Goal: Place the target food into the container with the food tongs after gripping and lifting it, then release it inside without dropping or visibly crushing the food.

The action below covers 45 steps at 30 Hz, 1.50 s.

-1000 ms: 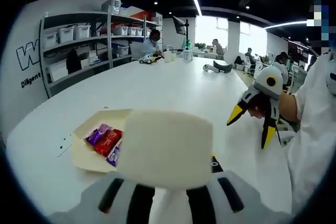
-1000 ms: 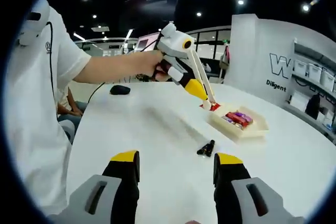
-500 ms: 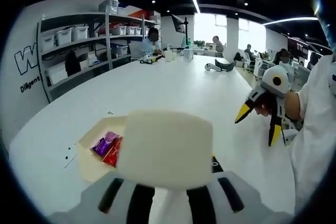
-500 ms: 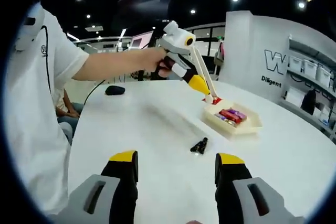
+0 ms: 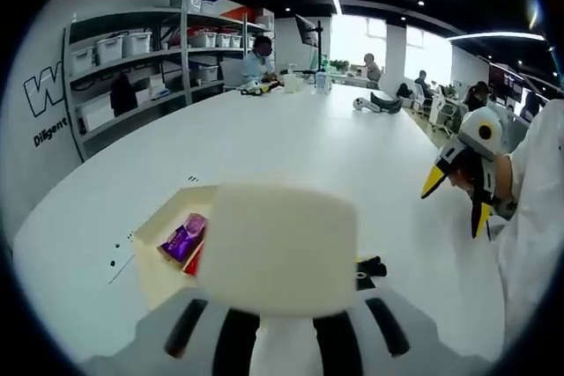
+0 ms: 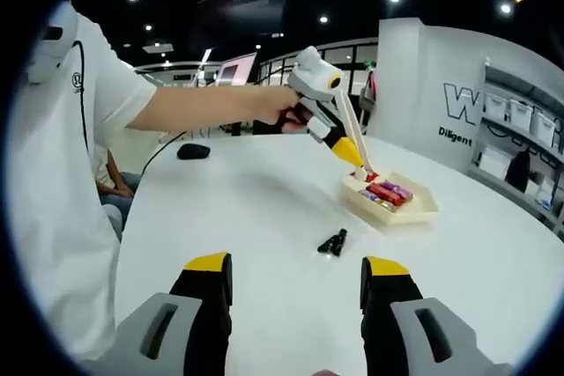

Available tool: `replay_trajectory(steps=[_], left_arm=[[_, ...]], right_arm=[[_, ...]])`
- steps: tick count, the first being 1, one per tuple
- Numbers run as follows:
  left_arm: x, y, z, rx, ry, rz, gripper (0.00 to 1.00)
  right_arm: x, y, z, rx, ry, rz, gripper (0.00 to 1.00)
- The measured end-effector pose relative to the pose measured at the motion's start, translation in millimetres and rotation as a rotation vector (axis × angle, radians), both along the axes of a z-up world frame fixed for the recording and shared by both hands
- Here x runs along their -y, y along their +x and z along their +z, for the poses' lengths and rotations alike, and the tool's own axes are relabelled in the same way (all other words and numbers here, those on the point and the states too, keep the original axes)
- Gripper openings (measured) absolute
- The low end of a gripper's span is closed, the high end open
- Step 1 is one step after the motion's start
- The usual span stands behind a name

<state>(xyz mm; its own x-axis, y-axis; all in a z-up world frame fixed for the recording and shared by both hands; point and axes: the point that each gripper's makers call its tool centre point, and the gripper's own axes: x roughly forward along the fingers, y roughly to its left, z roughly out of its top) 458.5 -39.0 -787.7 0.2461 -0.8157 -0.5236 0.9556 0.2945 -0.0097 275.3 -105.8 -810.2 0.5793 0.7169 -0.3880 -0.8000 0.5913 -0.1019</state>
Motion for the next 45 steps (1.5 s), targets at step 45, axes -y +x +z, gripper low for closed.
replay_trajectory(steps=[45], left_arm=[[7, 28.8, -51.6, -0.079, 0.126, -0.059, 0.2]], right_arm=[[6, 5, -11.9, -0.025, -0.001, -0.019, 0.54]])
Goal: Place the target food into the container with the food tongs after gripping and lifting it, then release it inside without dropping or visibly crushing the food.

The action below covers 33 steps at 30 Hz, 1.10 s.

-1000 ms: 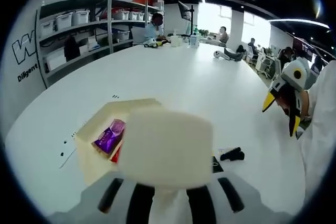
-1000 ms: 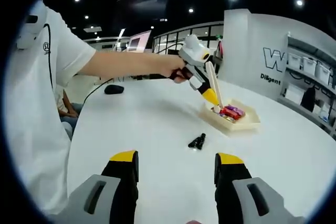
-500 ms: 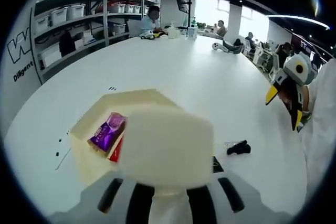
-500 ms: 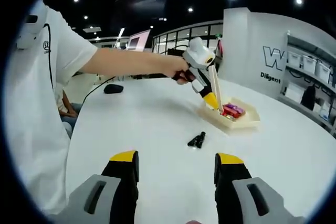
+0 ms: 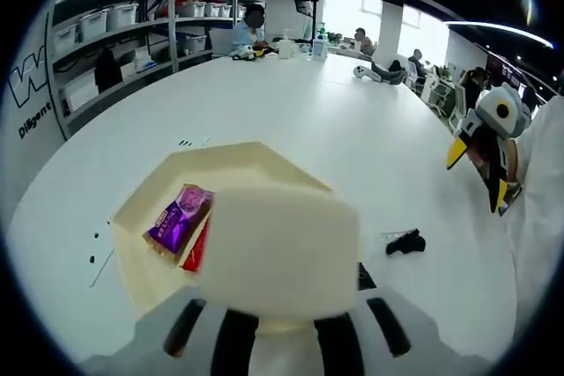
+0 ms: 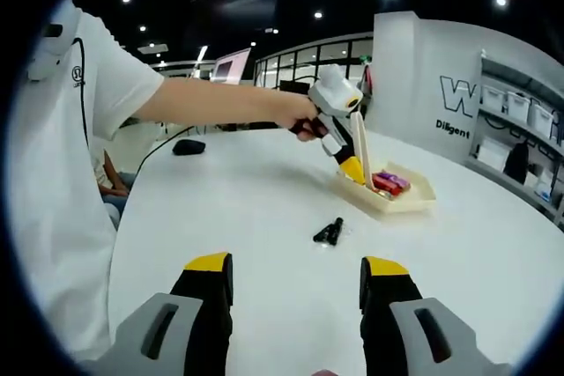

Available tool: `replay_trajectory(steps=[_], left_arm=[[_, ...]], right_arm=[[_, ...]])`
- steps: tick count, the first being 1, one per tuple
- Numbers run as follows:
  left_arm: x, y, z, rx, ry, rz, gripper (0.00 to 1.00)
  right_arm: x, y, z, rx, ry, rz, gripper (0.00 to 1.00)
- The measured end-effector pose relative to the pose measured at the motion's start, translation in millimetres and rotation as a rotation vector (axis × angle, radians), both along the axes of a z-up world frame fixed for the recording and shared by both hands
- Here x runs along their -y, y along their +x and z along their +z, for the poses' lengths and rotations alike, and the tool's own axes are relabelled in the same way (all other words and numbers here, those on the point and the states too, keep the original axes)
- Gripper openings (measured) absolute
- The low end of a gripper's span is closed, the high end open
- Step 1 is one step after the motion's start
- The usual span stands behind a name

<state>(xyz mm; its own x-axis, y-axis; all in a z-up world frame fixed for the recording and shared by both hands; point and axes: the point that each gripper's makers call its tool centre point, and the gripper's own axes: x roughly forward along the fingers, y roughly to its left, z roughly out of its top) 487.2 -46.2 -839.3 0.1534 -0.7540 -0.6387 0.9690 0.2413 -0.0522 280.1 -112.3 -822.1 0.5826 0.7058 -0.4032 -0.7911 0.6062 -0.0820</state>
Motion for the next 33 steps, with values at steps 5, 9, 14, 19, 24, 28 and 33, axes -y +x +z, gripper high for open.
replay_trajectory(steps=[5, 9, 14, 19, 24, 28, 33], left_arm=[[3, -1.1, -0.2, 0.001, -0.003, -0.005, 0.19], [5, -1.0, -0.1, 0.006, -0.004, -0.006, 0.19], [3, -0.4, 1.0, 0.006, -0.01, -0.002, 0.21], [0, -0.2, 5.9, 0.011, -0.018, 0.009, 0.22], [-3, -3.6, 15.3, 0.029, -0.036, 0.018, 0.21], [-5, -11.9, 24.2, 0.053, -0.063, 0.02, 0.21], [-11, -19.9, 36.5, 0.092, -0.101, 0.03, 0.21]], right_arm=[[0, 0, -0.6, -0.001, -0.001, -0.001, 0.54], [0, 0, -0.4, 0.0, -0.001, -0.001, 0.54], [1, 0, -0.5, -0.001, -0.001, -0.004, 0.54], [0, -1, -0.1, 0.0, -0.001, -0.001, 0.54], [-1, -1, 0.3, 0.003, -0.001, 0.0, 0.54], [-1, -1, 0.5, 0.004, -0.001, -0.001, 0.54], [-2, -1, 1.9, 0.008, -0.002, -0.001, 0.54]])
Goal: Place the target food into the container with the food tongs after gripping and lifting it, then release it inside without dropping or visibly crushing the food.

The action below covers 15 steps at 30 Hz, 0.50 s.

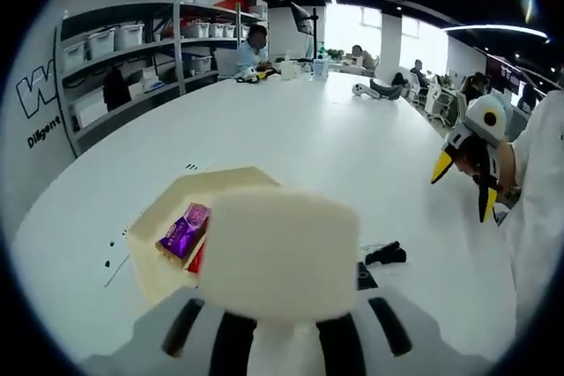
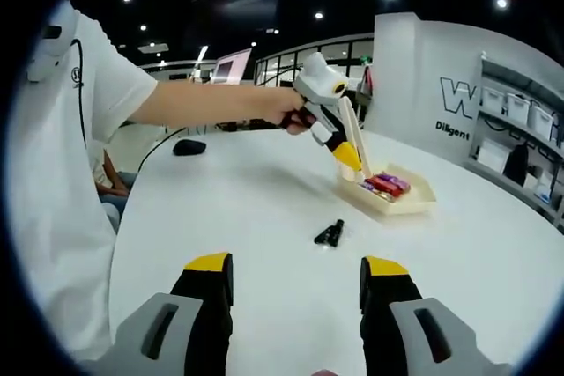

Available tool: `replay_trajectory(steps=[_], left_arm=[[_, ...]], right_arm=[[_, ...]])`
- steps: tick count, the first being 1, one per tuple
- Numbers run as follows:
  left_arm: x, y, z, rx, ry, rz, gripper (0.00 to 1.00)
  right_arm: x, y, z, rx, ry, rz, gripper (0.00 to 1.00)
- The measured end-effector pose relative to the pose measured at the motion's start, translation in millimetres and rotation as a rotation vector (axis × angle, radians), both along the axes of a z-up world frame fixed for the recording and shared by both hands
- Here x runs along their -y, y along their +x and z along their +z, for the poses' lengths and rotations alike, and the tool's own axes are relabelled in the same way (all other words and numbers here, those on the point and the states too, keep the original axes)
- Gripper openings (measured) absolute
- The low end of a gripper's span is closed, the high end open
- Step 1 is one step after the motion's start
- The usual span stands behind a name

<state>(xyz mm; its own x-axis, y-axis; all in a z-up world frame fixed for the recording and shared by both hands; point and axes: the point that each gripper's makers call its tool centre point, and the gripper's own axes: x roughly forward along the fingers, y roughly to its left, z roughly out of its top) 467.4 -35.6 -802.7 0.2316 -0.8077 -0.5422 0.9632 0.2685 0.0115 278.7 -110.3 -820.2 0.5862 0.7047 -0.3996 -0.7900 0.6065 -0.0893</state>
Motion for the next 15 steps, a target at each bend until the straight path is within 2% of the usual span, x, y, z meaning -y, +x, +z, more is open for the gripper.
replay_trajectory(steps=[4, 8, 15], left_arm=[[-4, -6.7, 6.9, 0.006, -0.019, 0.001, 0.21], [-3, -21.7, 13.4, 0.012, -0.051, -0.011, 0.21], [0, -47.3, 11.0, 0.015, -0.085, -0.044, 0.21]], right_arm=[[-4, -1, 0.2, 0.001, -0.005, 0.008, 0.54], [-6, -3, 1.5, 0.004, -0.005, 0.013, 0.54], [-10, -5, 1.0, 0.005, -0.013, 0.021, 0.54]])
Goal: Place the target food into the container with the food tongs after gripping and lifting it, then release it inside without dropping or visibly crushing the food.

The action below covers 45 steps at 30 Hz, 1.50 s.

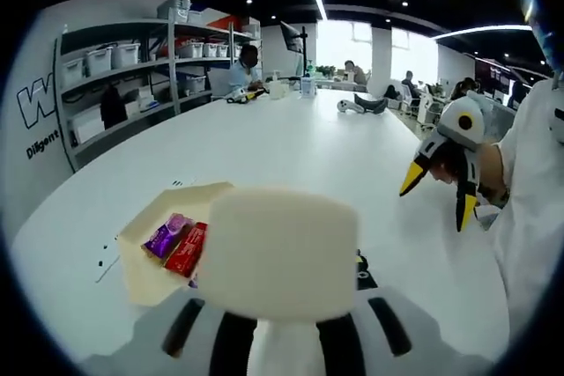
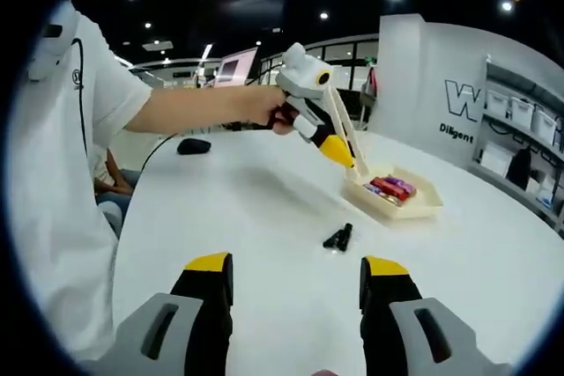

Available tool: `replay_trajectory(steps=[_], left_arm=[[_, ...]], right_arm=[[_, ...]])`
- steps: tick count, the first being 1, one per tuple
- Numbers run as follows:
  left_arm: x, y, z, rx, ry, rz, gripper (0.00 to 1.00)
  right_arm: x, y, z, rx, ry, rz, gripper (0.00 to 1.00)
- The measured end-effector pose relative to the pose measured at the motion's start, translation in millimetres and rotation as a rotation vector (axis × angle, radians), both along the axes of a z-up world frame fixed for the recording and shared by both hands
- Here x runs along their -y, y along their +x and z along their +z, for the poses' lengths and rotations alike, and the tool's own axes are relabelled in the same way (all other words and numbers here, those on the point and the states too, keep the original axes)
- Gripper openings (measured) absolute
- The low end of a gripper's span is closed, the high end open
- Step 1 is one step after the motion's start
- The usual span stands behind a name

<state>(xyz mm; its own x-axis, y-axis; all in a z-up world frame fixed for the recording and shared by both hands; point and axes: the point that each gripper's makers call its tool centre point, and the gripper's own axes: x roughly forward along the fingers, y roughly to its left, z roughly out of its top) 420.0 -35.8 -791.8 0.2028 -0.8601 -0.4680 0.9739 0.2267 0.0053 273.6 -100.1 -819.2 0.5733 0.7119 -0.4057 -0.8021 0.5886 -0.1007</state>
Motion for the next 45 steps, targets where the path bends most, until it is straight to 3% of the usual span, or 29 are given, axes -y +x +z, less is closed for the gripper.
replay_trajectory(steps=[16, 25, 45], left_arm=[[-1, -40.8, -25.2, -0.005, -0.017, -0.018, 0.21], [2, -59.5, -39.4, -0.043, -0.046, 0.0, 0.21], [6, -78.9, -52.2, -0.084, -0.062, 0.005, 0.21]], right_arm=[[-9, -5, -1.9, 0.0, -0.005, 0.018, 0.54], [-10, -6, -3.7, -0.003, -0.006, 0.019, 0.54], [-13, -5, -7.4, -0.011, -0.002, 0.02, 0.54]])
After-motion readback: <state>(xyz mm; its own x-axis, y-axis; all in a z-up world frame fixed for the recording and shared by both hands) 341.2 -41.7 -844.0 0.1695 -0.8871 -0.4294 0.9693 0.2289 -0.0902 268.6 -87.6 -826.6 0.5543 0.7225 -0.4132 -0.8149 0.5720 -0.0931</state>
